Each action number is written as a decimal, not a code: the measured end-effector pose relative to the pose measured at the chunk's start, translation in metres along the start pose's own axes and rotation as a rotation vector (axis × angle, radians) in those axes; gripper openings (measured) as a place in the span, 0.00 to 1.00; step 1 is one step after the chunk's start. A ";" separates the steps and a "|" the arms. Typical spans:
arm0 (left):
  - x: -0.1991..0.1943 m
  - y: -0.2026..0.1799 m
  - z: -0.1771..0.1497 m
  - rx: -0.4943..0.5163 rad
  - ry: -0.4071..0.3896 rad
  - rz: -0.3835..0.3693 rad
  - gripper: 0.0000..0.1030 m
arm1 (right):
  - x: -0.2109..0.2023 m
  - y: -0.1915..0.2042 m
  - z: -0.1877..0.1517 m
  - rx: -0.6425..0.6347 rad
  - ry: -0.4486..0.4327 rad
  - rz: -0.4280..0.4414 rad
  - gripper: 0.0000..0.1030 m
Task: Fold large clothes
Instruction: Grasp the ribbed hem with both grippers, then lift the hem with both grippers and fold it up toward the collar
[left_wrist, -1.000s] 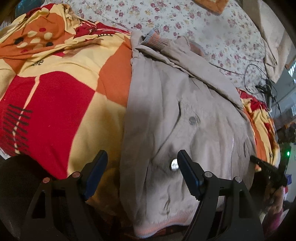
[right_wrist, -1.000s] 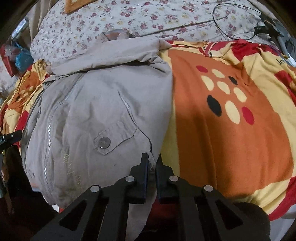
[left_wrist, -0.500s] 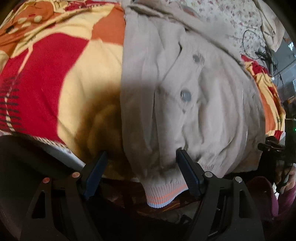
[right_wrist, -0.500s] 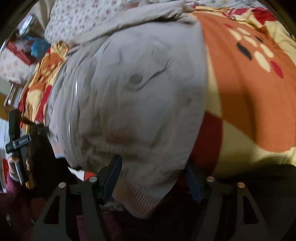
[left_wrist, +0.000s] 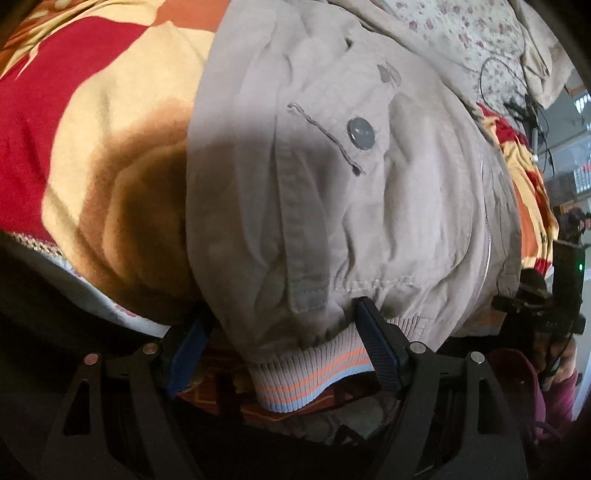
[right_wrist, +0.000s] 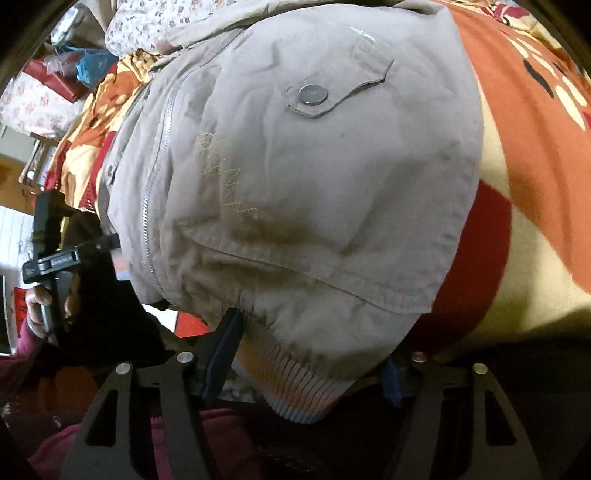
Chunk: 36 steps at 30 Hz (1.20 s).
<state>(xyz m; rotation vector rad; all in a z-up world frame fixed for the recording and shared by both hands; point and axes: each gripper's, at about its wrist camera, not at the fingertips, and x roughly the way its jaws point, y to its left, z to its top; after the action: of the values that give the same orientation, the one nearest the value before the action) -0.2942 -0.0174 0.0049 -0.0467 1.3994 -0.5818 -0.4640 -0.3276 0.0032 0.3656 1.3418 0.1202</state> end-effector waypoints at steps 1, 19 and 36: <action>0.000 0.000 0.000 -0.012 -0.003 -0.005 0.76 | -0.001 0.000 -0.001 -0.002 -0.006 -0.005 0.55; -0.010 0.010 -0.013 -0.020 -0.063 0.054 0.57 | 0.004 0.005 0.003 0.000 -0.007 0.022 0.43; -0.141 0.003 0.043 0.033 -0.297 -0.195 0.11 | -0.106 0.012 0.049 0.059 -0.359 0.387 0.15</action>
<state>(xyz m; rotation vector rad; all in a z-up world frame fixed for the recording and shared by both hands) -0.2610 0.0299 0.1402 -0.2363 1.1025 -0.7278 -0.4401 -0.3564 0.1143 0.6630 0.9108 0.3221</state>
